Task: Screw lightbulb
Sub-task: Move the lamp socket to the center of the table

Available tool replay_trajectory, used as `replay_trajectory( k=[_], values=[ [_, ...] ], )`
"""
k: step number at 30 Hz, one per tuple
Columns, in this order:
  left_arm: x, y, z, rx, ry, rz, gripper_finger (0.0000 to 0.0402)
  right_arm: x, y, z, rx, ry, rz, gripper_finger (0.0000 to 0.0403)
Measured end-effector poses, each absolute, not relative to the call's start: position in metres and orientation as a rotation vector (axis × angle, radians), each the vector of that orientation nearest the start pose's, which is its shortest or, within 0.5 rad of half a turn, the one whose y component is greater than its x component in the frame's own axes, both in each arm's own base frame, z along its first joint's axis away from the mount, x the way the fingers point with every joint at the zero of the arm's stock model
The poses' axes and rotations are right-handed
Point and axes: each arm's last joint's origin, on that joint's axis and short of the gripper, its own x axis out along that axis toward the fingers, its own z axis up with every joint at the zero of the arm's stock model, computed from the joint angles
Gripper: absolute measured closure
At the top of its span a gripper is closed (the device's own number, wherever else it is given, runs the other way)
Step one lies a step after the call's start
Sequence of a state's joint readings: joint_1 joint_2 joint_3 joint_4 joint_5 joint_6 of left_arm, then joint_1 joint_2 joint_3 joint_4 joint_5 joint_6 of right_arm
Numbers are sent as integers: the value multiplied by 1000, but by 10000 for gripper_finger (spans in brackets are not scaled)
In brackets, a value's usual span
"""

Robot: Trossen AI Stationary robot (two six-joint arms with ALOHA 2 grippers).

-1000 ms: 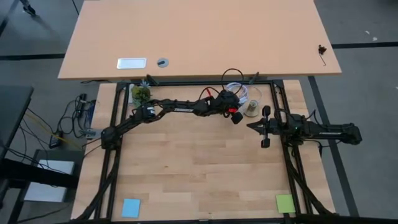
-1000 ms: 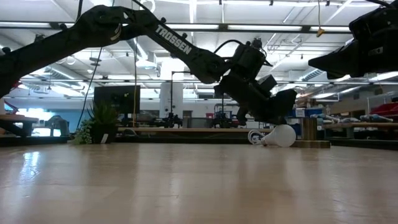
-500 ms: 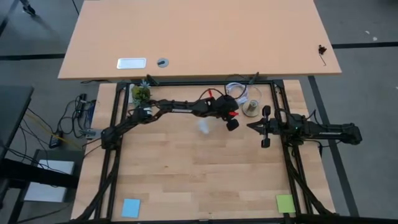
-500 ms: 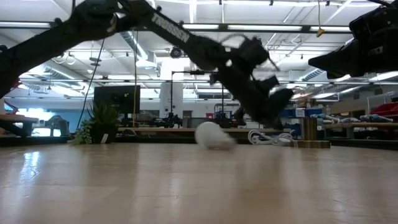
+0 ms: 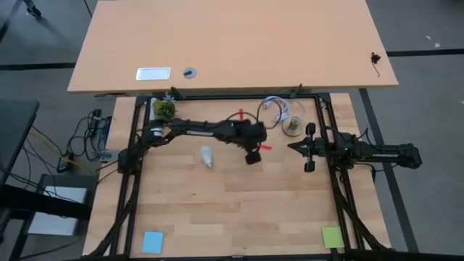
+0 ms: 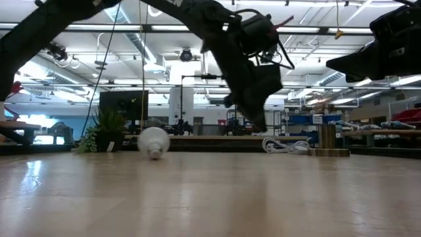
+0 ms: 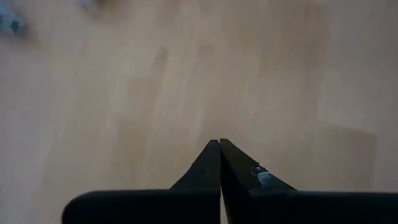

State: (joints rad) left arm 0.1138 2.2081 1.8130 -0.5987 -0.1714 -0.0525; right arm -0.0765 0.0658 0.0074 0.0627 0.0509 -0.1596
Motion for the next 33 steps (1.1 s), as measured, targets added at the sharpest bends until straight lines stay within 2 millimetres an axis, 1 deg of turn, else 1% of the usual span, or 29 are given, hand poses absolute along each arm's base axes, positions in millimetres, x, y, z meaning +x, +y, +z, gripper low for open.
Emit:
replay_trajectory(
  k=[4,6,8,12,14,16,18,21,24,26,30,33],
  values=[
    [445,45,222,-51,895,389,401,101,-9,168,-160,-6,-128,383],
    [426,39,227,-69,866,435,401,101,-9,168,-160,-1,-128,384],
    [407,31,223,-75,877,454,401,101,-9,168,-160,-3,-128,385],
    [375,15,227,-114,833,439,401,101,-9,168,-160,-8,-129,386],
    [363,7,221,-122,836,424,401,101,-9,168,-160,-6,-128,384],
    [354,-1,210,-126,863,382,401,101,-9,168,-160,-8,-129,383],
    [349,-10,204,-165,867,318,400,101,-9,168,-160,-5,-128,384],
    [345,-20,195,-286,890,221,397,101,-9,168,-160,-6,-128,386],
    [344,-29,181,-360,970,147,381,101,-9,168,-160,-6,-128,386],
    [344,-36,177,-384,989,121,365,101,-9,168,-160,-7,-129,384],
    [345,-47,174,-337,988,59,329,101,-9,168,-160,-6,-128,384],
    [350,-53,178,-239,923,-17,313,101,-9,168,-160,-7,-128,386]
  ],
)
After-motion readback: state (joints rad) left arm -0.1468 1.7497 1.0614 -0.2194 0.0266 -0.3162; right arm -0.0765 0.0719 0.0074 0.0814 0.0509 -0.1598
